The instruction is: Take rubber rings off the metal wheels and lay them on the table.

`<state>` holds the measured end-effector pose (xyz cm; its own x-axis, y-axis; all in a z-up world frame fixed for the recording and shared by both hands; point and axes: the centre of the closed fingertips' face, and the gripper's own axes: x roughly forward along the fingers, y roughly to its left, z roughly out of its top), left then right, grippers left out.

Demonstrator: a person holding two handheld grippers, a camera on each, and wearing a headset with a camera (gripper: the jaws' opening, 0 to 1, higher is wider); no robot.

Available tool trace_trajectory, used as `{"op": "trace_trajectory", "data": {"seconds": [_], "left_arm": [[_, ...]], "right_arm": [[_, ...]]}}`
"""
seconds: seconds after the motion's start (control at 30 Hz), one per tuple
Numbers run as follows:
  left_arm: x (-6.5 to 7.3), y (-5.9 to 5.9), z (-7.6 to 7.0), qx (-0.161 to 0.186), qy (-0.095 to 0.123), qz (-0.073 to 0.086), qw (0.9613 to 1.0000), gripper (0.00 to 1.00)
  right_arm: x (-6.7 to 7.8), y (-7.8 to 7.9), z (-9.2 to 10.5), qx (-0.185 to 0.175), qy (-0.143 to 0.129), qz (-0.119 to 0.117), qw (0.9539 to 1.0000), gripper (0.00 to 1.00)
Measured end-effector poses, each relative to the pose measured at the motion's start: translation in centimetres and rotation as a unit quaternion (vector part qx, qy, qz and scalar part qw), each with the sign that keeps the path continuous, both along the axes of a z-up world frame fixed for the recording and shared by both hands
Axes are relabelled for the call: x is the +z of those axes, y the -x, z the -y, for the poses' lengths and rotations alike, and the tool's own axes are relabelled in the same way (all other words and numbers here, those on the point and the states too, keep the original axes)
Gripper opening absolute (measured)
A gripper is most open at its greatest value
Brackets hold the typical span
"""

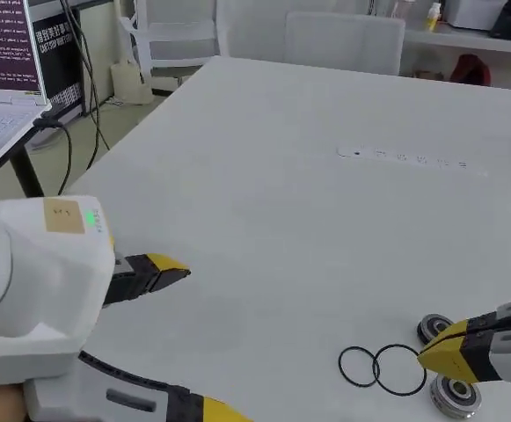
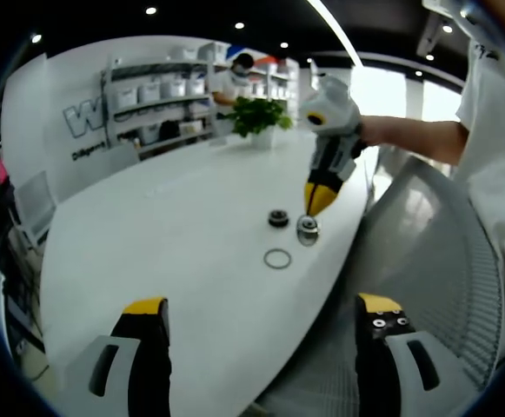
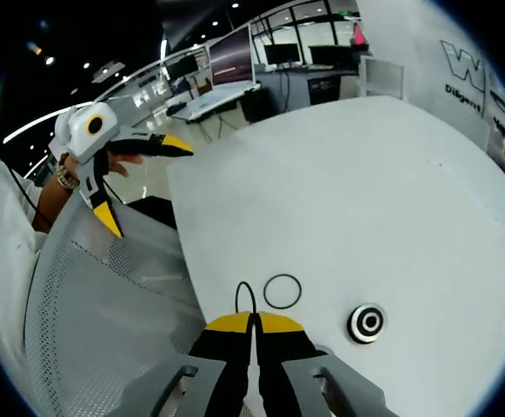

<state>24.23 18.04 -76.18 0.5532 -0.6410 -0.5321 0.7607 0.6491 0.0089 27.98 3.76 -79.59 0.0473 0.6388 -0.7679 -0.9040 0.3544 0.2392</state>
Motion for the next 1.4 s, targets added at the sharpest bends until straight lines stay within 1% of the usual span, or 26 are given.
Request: {"op": "trace_trajectory", "data": {"seconds": [0.1, 0.3, 0.37, 0.4, 0.5, 0.53, 0.57, 0.6, 0.67, 0.77, 0.87, 0.97, 1.23, 1.4], "left_arm": [[0.2, -0.1, 0.1, 0.000, 0.003, 0.002, 1.0000, 0.90], [0.2, -0.2, 0.5, -0.006, 0.001, 0.003, 1.0000, 0.90], [0.2, -0.2, 0.8, -0.009, 0.003, 0.003, 0.9999, 0.89], [0.2, -0.2, 0.9, -0.010, 0.004, 0.003, 0.9999, 0.89], [0.1, -0.1, 1.0, -0.013, 0.002, -0.001, 0.9999, 0.88], [-0.1, 0.0, 1.0, -0.014, -0.001, -0.003, 0.9999, 0.88], [-0.1, 0.0, 1.0, -0.014, -0.003, -0.004, 0.9999, 0.88], [-0.2, 0.0, 0.9, -0.014, -0.008, -0.005, 0.9999, 0.87], [-0.4, 0.0, 0.6, -0.011, -0.013, -0.007, 0.9998, 0.87], [-0.4, 0.1, 0.3, -0.006, -0.015, -0.010, 0.9998, 0.87], [-0.3, 0.1, 0.1, -0.004, -0.018, -0.008, 0.9998, 0.86], [-0.5, 0.0, -0.2, 0.003, -0.019, -0.010, 0.9998, 0.86], [-0.4, 0.0, -0.4, 0.007, -0.027, -0.011, 0.9995, 0.85], [-0.3, 0.0, -0.4, 0.010, -0.032, -0.013, 0.9994, 0.85]], "right_arm": [[-0.9, -0.3, 0.1, 0.009, 0.018, 0.003, 0.9998, 0.00], [-2.1, -1.0, 0.2, 0.008, 0.026, -0.003, 0.9996, 0.00], [-2.4, -1.2, 0.2, 0.011, 0.030, 0.002, 0.9995, 0.00], [-2.6, -1.3, 0.2, 0.012, 0.029, -0.001, 0.9995, 0.00], [-3.0, -1.5, 0.1, 0.013, 0.032, -0.004, 0.9994, 0.00], [-3.2, -1.5, 0.3, 0.014, 0.041, 0.001, 0.9991, 0.00], [-3.5, -1.7, 0.4, 0.021, 0.054, 0.016, 0.9982, 0.00], [-3.7, -1.7, 0.4, 0.027, 0.060, 0.021, 0.9976, 0.00], [-4.4, -1.7, 0.3, 0.029, 0.068, 0.025, 0.9970, 0.00], [-5.1, -1.9, 0.5, 0.028, 0.075, 0.033, 0.9962, 0.00], [-5.4, -2.1, 0.6, 0.031, 0.074, 0.041, 0.9959, 0.00], [-5.7, -2.5, 0.6, 0.025, 0.070, 0.045, 0.9963, 0.00], [-6.4, -3.2, 1.3, 0.015, 0.079, 0.050, 0.9955, 0.00], [-6.3, -3.3, 1.4, 0.015, 0.080, 0.055, 0.9951, 0.02]]}}
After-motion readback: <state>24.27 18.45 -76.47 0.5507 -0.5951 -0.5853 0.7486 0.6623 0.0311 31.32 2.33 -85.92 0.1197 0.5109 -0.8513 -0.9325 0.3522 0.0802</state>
